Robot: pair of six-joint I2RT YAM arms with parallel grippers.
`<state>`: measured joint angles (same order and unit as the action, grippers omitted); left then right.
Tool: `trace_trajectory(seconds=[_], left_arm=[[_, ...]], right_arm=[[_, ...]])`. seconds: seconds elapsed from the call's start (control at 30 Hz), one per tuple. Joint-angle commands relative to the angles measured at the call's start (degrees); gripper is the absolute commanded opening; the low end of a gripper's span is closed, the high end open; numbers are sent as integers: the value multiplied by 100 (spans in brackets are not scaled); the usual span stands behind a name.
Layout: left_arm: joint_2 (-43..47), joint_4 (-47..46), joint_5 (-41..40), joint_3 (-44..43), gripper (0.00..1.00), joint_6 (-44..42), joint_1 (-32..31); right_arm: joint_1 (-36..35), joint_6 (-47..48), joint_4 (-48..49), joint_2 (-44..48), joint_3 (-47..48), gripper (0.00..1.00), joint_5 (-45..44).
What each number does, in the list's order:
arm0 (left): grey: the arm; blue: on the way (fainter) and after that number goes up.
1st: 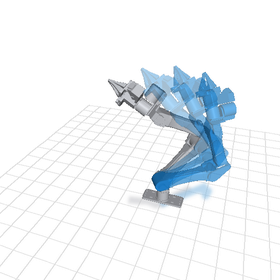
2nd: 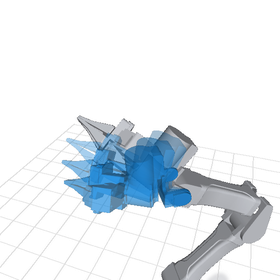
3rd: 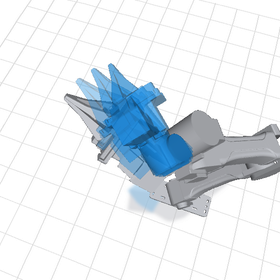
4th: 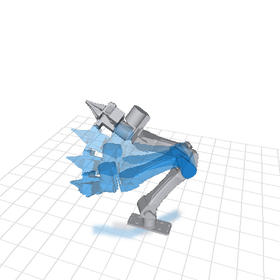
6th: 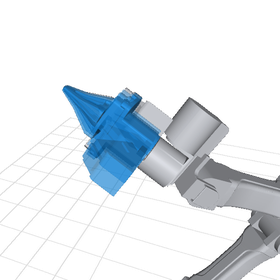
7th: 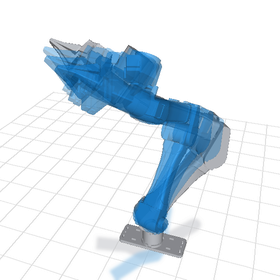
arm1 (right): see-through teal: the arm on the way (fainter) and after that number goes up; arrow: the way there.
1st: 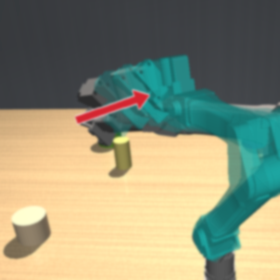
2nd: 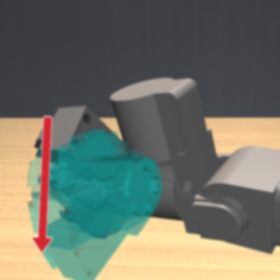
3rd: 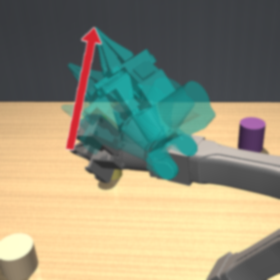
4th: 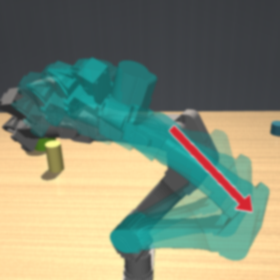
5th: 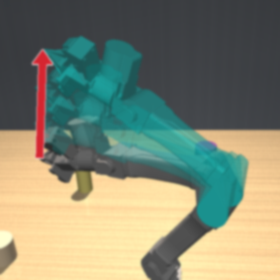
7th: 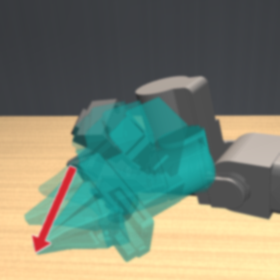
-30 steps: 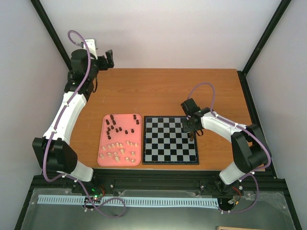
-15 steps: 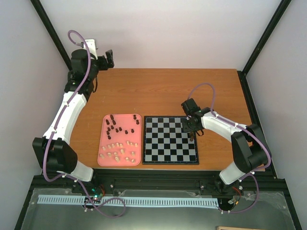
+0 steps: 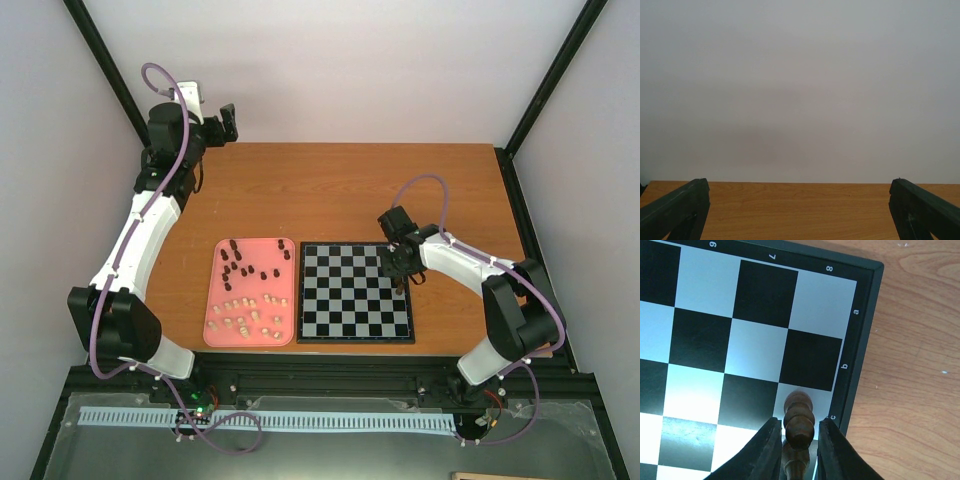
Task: Set up the chess pieces on the board
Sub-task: Place the chess piece on the chessboard, then pick up the chess piece from the storage box.
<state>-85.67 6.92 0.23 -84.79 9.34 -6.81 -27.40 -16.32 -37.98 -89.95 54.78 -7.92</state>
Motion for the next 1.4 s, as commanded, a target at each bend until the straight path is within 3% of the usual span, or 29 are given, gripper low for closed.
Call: trace_trajectory(seconds=[0.0,0.4,0.67,0.9,1.37], left_arm=[[-44,-126,4,-235,100,-29,-18],[-54,-112,-23,-242,100,-47,-14],[-6,-116,22,-237,100,-30,-18],[57,-127,23,-198,100,-38,-14],[204,-200,-23,-64,100,-58,-15]], right_arm=[[38,52,-9,144,50,23,-3],[35,229,-106,349,434,33,-233],[-69,515,-92,54,1263,43,-125],[-715,830,163,-1013,2574,55,36],[-1557,1403,-232,-3756,5882,56,984]])
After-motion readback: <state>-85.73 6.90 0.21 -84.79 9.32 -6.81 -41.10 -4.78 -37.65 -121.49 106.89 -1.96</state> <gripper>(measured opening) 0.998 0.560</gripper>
